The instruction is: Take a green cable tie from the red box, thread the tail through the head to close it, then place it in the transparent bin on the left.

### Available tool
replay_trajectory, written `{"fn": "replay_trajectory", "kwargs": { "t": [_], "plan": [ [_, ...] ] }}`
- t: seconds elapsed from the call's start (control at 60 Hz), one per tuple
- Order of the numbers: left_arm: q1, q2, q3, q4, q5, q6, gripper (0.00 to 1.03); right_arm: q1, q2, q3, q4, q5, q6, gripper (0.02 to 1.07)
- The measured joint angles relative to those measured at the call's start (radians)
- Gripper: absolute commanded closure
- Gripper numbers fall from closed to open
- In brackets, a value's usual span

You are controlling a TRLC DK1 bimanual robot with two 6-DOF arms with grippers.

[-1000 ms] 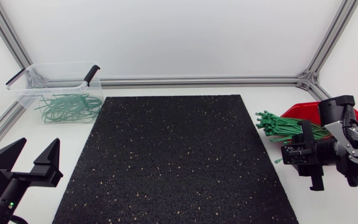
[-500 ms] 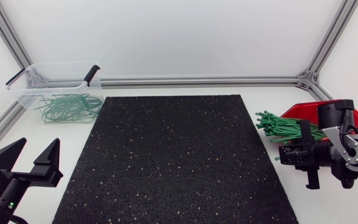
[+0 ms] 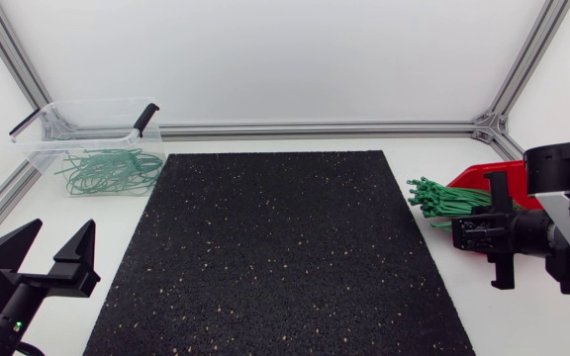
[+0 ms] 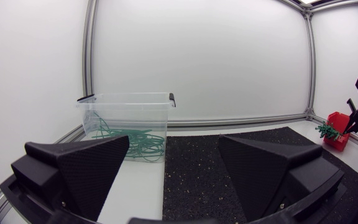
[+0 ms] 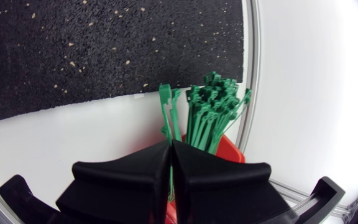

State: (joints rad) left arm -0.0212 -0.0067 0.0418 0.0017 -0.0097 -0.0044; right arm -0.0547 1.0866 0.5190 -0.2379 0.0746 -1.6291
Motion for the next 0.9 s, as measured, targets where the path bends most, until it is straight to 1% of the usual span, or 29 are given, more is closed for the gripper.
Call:
{"fn": "replay_trajectory", "kwargs": {
  "t": [0.25,0.367,0.5,0.617,0.683,0.75,0.817,0.9],
  "plan": [
    [0.0,0.0,0.0,0.0,0.0,0.0,0.03,0.028,-0.153,0.068,-0.001,-0.047,0.062,1.01],
    [0.0,0.0,0.0,0.0,0.0,0.0,0.03,0.045,-0.211,0.101,0.072,-0.048,0.124,1.01],
    [-0.002,0.0,0.0,0.0,0.0,0.0,0.03,0.096,-0.26,0.122,0.15,0.009,0.185,1.01],
    [-0.002,0.0,0.0,0.0,0.0,0.0,0.03,0.174,-0.293,0.121,0.154,0.09,0.202,1.01],
    [-0.002,0.0,0.0,0.0,0.0,0.0,0.03,0.242,-0.307,0.121,0.105,0.158,0.21,1.01],
    [-0.002,0.0,0.0,0.0,0.0,0.0,0.03,0.33,-0.313,0.121,0.011,0.235,0.235,1.01],
    [-0.002,0.0,0.0,0.0,0.0,0.0,0.03,0.423,-0.307,0.128,-0.139,0.288,0.309,1.01],
    [-0.002,0.0,0.0,0.0,0.0,0.0,0.03,0.515,-0.278,0.15,-0.306,0.317,0.427,1.01]
  ]
}}
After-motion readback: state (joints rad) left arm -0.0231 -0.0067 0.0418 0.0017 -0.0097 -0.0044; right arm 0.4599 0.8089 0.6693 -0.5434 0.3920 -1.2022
